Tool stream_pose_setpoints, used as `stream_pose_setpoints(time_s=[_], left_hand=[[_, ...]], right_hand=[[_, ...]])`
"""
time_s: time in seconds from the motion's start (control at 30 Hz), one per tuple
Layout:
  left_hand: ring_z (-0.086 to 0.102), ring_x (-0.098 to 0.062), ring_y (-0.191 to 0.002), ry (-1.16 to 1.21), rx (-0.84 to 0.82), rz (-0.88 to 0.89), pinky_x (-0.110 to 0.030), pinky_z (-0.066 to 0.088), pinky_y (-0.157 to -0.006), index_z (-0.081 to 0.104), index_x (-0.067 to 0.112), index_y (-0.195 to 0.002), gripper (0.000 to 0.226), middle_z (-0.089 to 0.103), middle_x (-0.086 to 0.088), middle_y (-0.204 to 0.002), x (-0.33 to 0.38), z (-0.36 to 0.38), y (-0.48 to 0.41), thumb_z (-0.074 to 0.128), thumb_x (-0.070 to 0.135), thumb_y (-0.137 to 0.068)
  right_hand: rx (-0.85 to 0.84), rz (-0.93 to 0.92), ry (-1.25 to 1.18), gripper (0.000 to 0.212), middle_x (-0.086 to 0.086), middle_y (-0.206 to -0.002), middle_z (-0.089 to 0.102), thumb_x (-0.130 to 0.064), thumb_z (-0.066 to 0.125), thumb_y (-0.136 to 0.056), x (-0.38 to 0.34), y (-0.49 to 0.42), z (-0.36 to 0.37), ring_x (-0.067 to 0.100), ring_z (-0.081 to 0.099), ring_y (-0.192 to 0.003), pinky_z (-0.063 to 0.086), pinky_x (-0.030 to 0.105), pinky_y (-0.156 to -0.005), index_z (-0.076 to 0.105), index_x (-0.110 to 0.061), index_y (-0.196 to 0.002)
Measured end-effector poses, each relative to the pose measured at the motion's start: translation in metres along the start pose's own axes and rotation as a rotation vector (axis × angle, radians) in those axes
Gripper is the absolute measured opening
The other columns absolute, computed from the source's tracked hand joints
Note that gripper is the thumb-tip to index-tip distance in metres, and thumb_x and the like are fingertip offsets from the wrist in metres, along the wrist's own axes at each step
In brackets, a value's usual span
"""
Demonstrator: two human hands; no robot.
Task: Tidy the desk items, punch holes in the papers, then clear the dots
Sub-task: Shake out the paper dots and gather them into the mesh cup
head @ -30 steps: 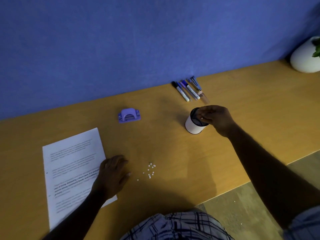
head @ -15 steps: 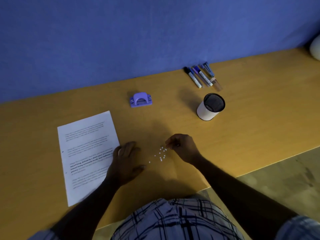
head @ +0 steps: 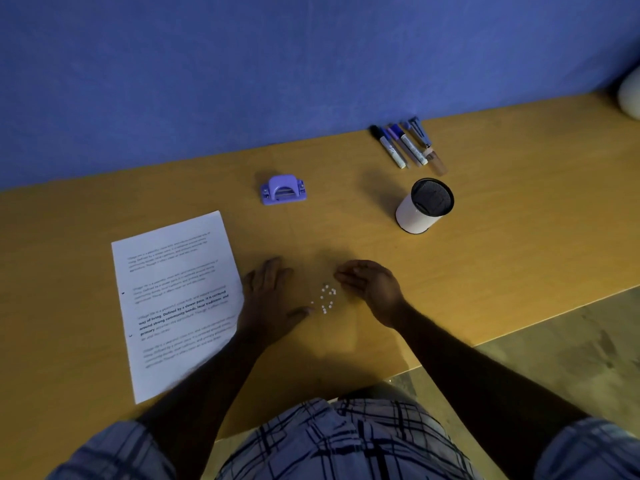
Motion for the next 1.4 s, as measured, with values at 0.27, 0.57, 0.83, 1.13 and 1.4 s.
stream_pose_setpoints(time_s=[0.27,0.57,0.83,1.13,1.4], left_hand=[[0.017,-0.031,-0.146,-0.011,-0.002,-0.031,-0.054,0.019,-0.115,0.038,0.017,-0.141,0.096,0.019,-0.01,-0.158,0.014,0.006,-0.014,0.052,0.08,-0.069],[0.025,-0.032,-0.142,0.021,0.093,-0.054,-0.054,0.023,-0.111,0.044,0.019,-0.136,0.077,0.027,-0.009,-0.154,-0.006,-0.003,0.005,0.058,0.066,-0.077],[0.027,-0.034,-0.141,-0.013,0.105,-0.109,-0.055,0.025,-0.11,0.045,0.017,-0.133,0.077,0.029,-0.012,-0.151,-0.003,0.0,0.008,0.052,0.068,-0.075],[0.013,-0.032,-0.147,-0.007,0.029,-0.122,-0.056,0.014,-0.116,0.035,0.02,-0.141,0.089,0.015,-0.009,-0.159,0.01,0.006,-0.006,0.045,0.077,-0.074],[0.016,-0.034,-0.147,0.022,0.064,-0.064,-0.058,0.016,-0.115,0.04,0.013,-0.141,0.084,0.021,-0.014,-0.158,0.015,-0.002,-0.004,0.044,0.07,-0.078]], right_hand=[[-0.018,0.038,-0.222,0.045,0.022,-0.122,0.066,-0.028,0.036,-0.101,0.019,-0.001,0.002,0.03,0.065,-0.114,0.047,0.041,-0.103,0.057,0.004,-0.123],[-0.033,-0.007,-0.118,0.042,0.022,-0.113,0.069,-0.035,0.04,-0.1,0.009,-0.01,0.021,0.034,0.066,-0.109,0.05,0.043,-0.098,0.064,-0.001,-0.106],[-0.117,0.001,0.097,0.045,0.023,-0.105,0.071,-0.033,0.038,-0.103,0.025,-0.006,0.033,0.033,0.069,-0.098,0.055,0.037,-0.086,0.067,0.0,-0.101],[0.085,-0.335,0.752,0.011,0.001,-0.091,0.07,-0.01,0.064,-0.089,0.011,0.001,-0.005,0.006,0.064,-0.078,0.05,0.018,-0.071,0.069,-0.011,-0.098],[0.015,-0.475,1.039,0.033,0.002,-0.099,0.067,-0.013,0.079,-0.074,0.031,0.021,0.008,0.009,0.06,-0.082,0.052,0.021,-0.073,0.068,-0.008,-0.105]])
Point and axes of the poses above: each hand's wrist, its own y-axis away from the middle knuckle, its own z-axis out of the palm, x = y × z, the point moved 1 cm from there along -y, towards the middle knuckle
